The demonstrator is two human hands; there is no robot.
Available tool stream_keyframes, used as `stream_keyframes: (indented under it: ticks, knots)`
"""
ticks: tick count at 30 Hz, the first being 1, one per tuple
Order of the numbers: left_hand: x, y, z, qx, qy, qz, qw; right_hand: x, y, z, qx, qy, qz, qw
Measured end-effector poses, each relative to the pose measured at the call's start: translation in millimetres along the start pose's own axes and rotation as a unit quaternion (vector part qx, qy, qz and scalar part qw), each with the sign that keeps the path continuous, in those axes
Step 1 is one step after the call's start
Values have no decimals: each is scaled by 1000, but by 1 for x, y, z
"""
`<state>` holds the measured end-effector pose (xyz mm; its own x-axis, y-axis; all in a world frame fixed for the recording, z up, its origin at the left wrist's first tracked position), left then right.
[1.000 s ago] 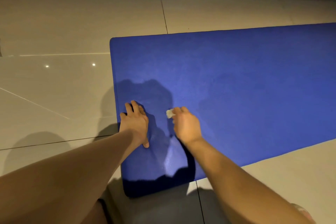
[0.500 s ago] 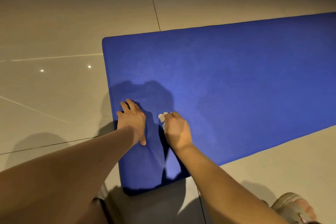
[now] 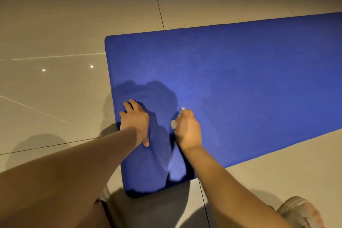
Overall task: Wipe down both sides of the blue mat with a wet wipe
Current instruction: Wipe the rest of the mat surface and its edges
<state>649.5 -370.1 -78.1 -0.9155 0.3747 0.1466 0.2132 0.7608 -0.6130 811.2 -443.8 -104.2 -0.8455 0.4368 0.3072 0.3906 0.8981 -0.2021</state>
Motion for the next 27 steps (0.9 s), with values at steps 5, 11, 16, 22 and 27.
stream_keyframes:
  ticks: [5, 11, 16, 22, 27]
  knots:
    - [0, 0, 0, -2, 1, 1, 1000, 27, -17, 12, 5, 6, -108, 994]
    - [0, 0, 0, 1, 0, -3, 1000, -85, 7, -35, -56, -116, 27, 991]
    - [-2, 0, -1, 4, 5, -3, 1000, -92, 15, -36, -55, -41, 70, 995]
    - [-4, 3, -1, 12, 11, -1, 1000, -46, 4, -17, -51, 2, 69, 996]
    - [-4, 2, -2, 12, 17, -2, 1000, 17, -27, 11, -31, 36, -70, 996]
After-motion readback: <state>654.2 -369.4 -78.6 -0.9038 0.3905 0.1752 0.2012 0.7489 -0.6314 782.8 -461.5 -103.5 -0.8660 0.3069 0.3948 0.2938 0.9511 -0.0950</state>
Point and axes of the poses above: each hand's wrist, its own y-axis towards the middle knuckle, its own z-axis out of the palm, x = y × z, the point moved 4 cm from there along y, towards the middle knuckle, and after that the axes turned 7 degrees about -y, right-handed, at the moved point
